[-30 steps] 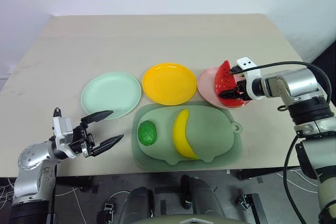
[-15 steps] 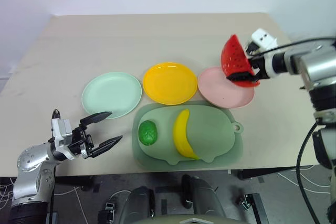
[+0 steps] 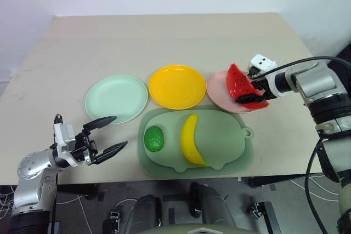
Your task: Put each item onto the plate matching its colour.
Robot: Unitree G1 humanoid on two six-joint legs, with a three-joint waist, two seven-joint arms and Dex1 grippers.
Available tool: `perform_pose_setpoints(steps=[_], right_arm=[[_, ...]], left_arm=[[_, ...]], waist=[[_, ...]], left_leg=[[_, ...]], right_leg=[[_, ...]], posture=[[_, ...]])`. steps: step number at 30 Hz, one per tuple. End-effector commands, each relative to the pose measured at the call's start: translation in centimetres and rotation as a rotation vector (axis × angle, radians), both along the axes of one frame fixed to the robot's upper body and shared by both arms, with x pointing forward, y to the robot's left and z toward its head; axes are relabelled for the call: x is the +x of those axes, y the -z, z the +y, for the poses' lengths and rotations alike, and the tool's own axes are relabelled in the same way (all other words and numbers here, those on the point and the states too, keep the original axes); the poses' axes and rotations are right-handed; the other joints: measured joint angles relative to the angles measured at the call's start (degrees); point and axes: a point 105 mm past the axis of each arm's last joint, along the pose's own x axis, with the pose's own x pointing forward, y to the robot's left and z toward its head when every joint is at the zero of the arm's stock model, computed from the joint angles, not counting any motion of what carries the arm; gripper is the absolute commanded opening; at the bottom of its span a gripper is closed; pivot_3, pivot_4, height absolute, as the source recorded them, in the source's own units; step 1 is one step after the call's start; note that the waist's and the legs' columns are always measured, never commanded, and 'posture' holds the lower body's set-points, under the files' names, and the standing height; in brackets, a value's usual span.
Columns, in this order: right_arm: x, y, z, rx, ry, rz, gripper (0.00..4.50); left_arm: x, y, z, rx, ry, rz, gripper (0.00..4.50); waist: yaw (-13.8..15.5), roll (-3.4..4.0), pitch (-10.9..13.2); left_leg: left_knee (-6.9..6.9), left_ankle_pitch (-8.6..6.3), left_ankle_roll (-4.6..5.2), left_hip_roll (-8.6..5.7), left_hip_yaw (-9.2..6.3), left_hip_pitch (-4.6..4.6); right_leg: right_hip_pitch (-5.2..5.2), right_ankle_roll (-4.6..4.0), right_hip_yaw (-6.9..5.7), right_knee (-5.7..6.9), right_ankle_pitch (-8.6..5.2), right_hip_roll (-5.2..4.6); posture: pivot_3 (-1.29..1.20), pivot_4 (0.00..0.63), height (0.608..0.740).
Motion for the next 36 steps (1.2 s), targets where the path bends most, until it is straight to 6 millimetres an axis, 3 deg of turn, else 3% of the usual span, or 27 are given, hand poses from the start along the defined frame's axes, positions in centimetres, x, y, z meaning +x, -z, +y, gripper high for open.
perform_pose_setpoints(steps=[1,4,10,25,29,36], right_arm=[[0.7,-1.6,0.2,0.044,0.017,-0.074,4.47],[-0.8,0.2,0.6,-0.073,-0.129,-0.055,4.47],[-0.5,-0.4,0.6,-0.043,-0.1,-0.065,4.47],[1.0,-5.5,-0.8,-0.055,-0.074,-0.166,4.47],[0.3,-7.3,-0.3,-0.086,-0.202,-0.217,4.47],[-4.2,-9.7,4.3,0.014,-0.631,-0.338,4.47]], left_arm=[[-0.1,-0.7,0.0,0.019,0.001,-0.039,4.5],[-0.2,-0.8,0.0,0.021,0.0,-0.039,4.5],[-0.2,-0.8,0.0,0.022,0.0,-0.038,4.5],[-0.3,-0.9,-0.4,0.016,0.005,-0.032,4.5],[-0.2,-0.9,-0.4,0.017,0.005,-0.033,4.5],[-0.2,-1.0,-0.4,0.021,0.013,-0.032,4.5]], waist=[[0.0,0.0,0.0],[0.3,0.0,0.0],[0.0,0.02,0.0],[0.1,0.03,0.0],[0.2,0.04,0.0],[0.1,0.05,0.0]], left_leg=[[0.0,0.01,-0.01,0.0,0.01,0.0],[-0.01,0.01,-0.02,0.0,-0.06,0.0],[0.03,0.0,-0.01,-0.03,-0.02,0.02],[0.02,0.01,-0.02,-0.02,-0.04,0.0],[0.02,0.01,-0.01,-0.03,-0.04,0.0],[0.0,0.01,-0.02,0.0,-0.04,0.04]], right_leg=[[-0.01,0.0,0.0,0.01,0.0,0.0],[0.01,0.0,-0.03,0.01,0.0,0.01],[0.05,0.0,-0.02,-0.01,0.0,-0.03],[0.02,0.0,-0.03,0.02,0.0,0.01],[0.02,0.0,-0.03,0.02,0.0,-0.01],[0.05,0.02,-0.04,0.02,0.01,0.03]], posture=[[0.0,0.15,0.736],[0.0,0.15,0.736],[0.0,0.15,0.736],[0.0,0.15,0.736],[0.0,0.15,0.736],[0.0,0.15,0.736]])
